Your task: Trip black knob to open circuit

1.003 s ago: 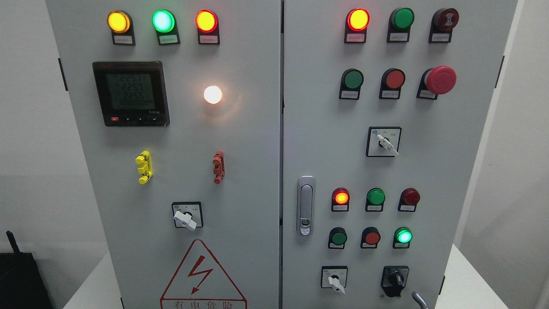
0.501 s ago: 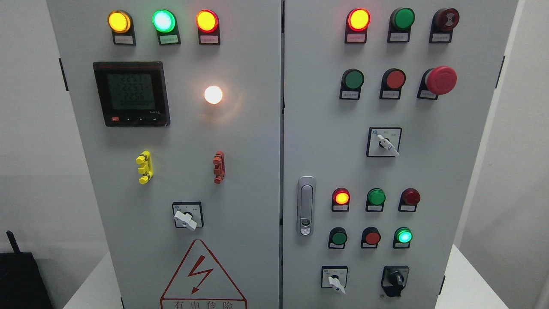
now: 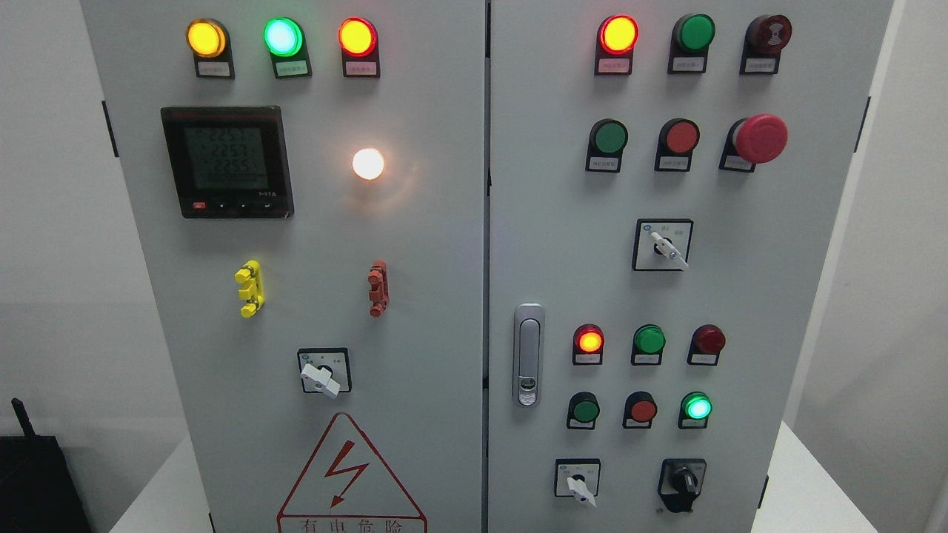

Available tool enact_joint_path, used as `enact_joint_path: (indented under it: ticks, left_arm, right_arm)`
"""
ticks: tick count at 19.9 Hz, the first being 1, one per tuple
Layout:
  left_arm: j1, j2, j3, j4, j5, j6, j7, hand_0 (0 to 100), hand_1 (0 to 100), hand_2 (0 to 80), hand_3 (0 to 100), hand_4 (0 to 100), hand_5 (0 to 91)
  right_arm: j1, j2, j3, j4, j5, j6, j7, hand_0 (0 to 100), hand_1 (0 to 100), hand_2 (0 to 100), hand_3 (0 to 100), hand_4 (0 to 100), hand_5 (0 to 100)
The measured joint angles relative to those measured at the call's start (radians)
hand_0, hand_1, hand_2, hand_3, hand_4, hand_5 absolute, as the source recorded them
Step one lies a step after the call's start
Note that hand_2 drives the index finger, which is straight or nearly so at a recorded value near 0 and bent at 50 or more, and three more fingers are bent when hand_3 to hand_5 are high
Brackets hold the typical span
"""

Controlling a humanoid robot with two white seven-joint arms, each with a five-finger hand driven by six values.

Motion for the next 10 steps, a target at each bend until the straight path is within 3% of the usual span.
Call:
enact_joint_path:
  ticks: [3,10]
  left_arm:
    - [0.000,0.000,0.000,0.000,0.000,0.000,0.000,12,39,0.0,0,0,0.0]
    - [0.000,0.000,0.000,0.000,0.000,0.000,0.000,12,39,0.0,0,0,0.0]
  right_arm:
    - [0.016,0.000,0.005,-0.004,0.000,-0.032,0.003,8,0,0,0,0,0]
    - [0.022,0.006,0.006,-0.007,0.000,-0.038,0.005,3,0,0,0,0,0]
